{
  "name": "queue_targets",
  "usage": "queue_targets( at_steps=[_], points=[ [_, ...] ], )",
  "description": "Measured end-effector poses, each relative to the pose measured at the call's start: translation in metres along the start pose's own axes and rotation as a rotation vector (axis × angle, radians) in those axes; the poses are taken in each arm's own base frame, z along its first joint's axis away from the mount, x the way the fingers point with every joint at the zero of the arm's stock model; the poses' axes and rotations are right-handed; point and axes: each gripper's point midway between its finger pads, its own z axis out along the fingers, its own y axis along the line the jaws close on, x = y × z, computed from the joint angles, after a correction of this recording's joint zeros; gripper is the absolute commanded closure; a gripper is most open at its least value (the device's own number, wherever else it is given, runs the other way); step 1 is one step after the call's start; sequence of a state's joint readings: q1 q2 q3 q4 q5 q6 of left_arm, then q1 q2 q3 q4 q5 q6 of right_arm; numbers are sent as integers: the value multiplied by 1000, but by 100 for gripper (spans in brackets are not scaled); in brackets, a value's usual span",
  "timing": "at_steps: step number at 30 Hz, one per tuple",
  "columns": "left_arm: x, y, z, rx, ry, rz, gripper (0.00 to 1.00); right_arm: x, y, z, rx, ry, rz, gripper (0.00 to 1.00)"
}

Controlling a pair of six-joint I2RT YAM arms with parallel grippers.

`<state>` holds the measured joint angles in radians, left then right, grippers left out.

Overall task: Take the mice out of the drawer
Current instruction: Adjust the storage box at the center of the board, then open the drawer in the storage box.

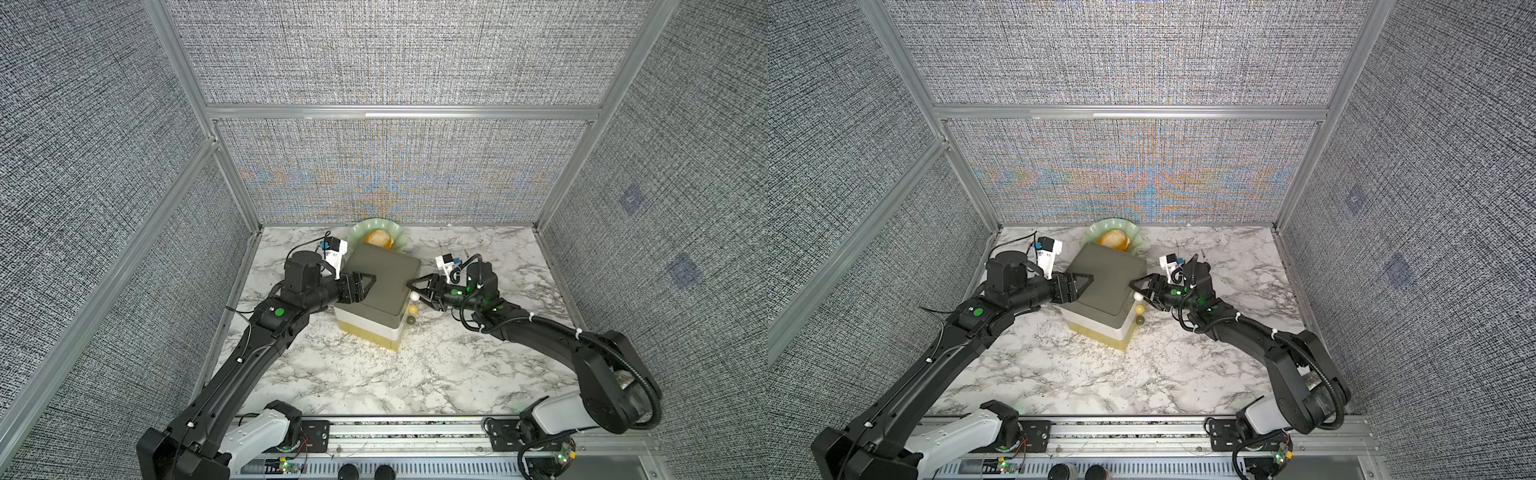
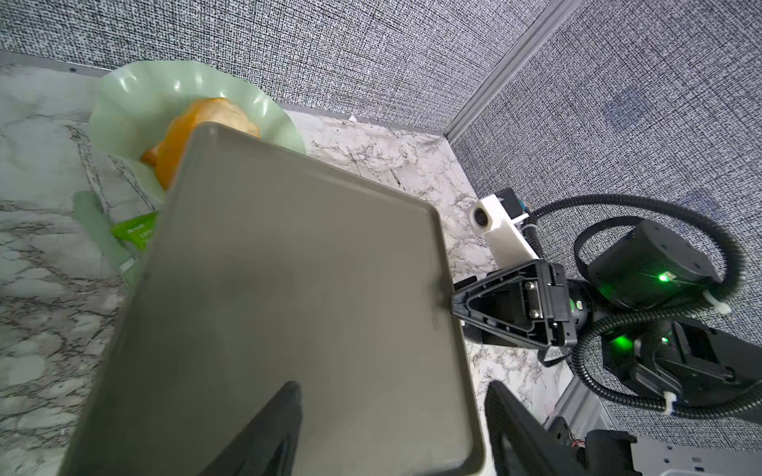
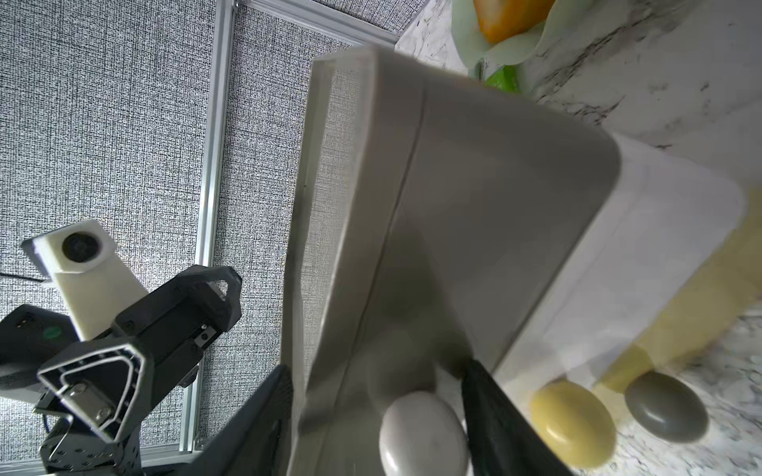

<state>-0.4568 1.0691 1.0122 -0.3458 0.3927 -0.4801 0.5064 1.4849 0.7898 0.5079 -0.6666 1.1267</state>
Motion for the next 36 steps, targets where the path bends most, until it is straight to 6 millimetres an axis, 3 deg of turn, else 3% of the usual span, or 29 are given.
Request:
queue_targets(
  at_steps=[10, 17, 21, 25, 36],
  points=[
    [5, 2, 14, -33, 26, -12, 28, -8, 6, 34, -53, 46, 0, 41],
    [9, 17, 23, -94, 36, -22, 28, -15, 1, 9, -96, 0, 25, 39],
    [13, 21, 29, -103, 56, -29, 28, -2, -5, 4, -100, 13, 40, 39],
    [14, 23, 32, -106, 60, -30, 28, 4, -17, 9, -83, 25, 70, 41],
    [18, 29, 38, -122, 75, -27, 28, 2, -12, 23, -123, 16, 85, 52]
  ],
)
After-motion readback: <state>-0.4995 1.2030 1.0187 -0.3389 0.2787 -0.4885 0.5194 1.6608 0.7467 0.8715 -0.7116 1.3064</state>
